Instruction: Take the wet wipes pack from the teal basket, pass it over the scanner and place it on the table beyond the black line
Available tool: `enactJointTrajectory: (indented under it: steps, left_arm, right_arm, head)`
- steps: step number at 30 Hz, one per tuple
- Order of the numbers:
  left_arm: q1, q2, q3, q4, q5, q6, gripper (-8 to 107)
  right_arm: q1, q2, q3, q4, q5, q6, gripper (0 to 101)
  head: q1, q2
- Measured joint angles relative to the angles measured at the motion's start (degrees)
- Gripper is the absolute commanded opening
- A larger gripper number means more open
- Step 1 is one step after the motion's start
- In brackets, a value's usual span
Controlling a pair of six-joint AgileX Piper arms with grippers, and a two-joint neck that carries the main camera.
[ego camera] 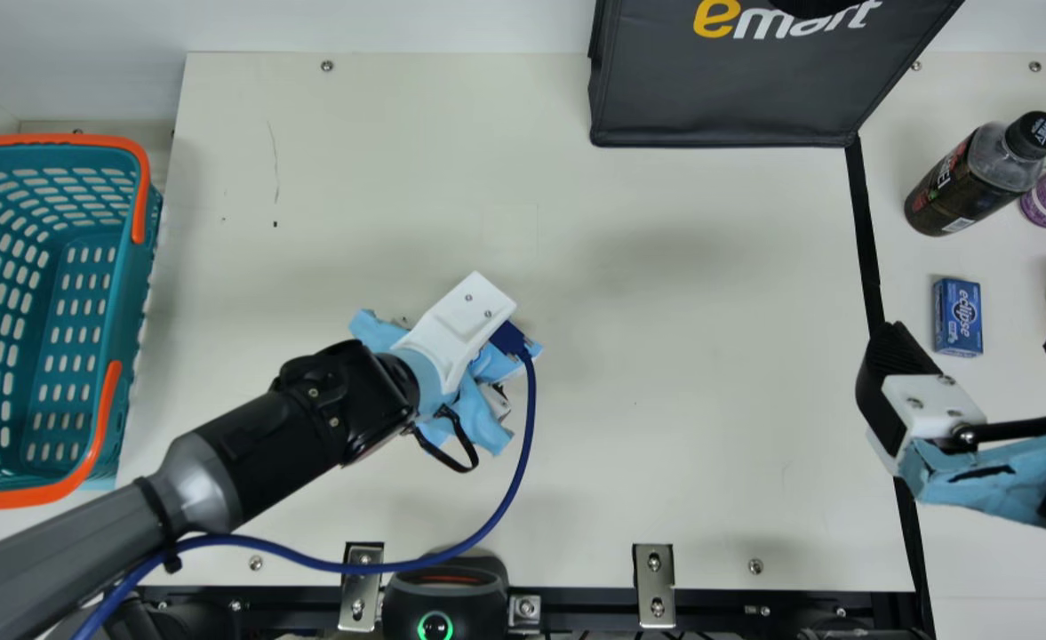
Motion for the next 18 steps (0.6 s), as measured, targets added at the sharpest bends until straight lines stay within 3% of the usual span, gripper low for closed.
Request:
enactJointTrajectory:
  steps: [18]
  left_arm:
    - [1.9,-0.03,4.46,0.82,-10.8,-2.81,-8]
  right_arm:
    - [0.0,0.0,0.0,0.0,0.0,0.0,95]
  head:
    - [0.0,0.0]
